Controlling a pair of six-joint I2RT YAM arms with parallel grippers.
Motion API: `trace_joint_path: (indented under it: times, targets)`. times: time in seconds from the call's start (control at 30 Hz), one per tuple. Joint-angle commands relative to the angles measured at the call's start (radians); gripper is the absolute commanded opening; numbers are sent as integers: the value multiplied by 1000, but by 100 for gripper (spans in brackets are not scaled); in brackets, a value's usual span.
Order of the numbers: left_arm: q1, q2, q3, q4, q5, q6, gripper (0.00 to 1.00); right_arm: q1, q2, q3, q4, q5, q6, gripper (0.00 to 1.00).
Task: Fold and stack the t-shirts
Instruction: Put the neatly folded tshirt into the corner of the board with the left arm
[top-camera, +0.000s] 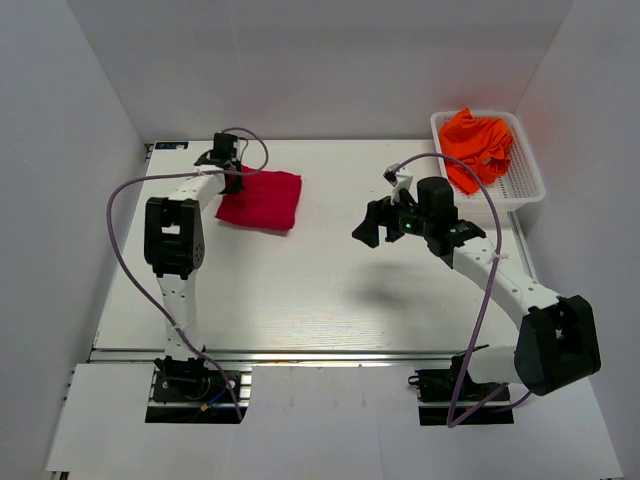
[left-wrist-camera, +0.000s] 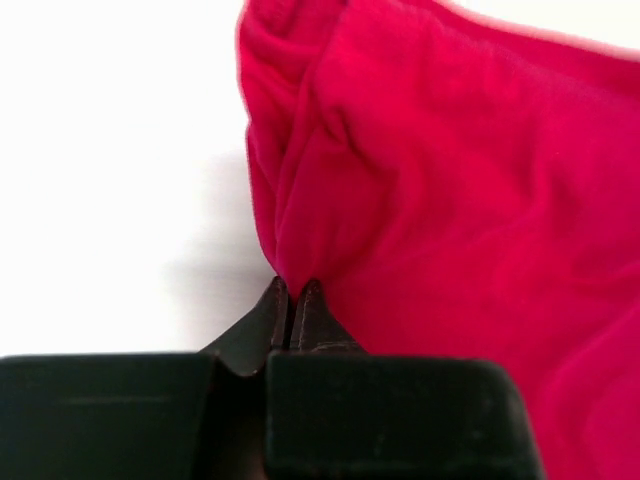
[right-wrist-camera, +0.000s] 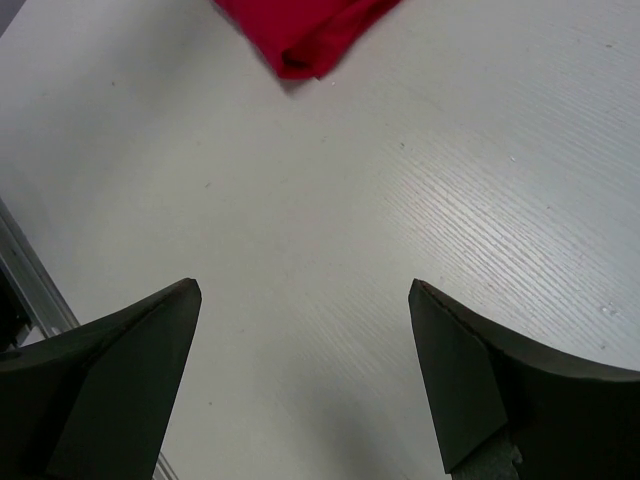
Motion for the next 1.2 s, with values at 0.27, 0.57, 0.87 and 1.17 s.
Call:
trace_joint_path:
  times: [0.27, 0.57, 0.87, 1.17]
  targets:
    - [234, 170, 404, -65, -152, 200, 0, -16, 129, 140, 36, 36, -68, 90]
    - [351, 305, 633, -8, -6, 286, 0, -36, 283, 256, 36, -18, -64, 90]
    - [408, 316, 644, 38, 66, 277, 8, -56, 343, 300, 25, -81, -47, 90]
    - [408, 203, 644, 20, 121, 157, 100, -67, 306, 248, 74, -101, -1, 90]
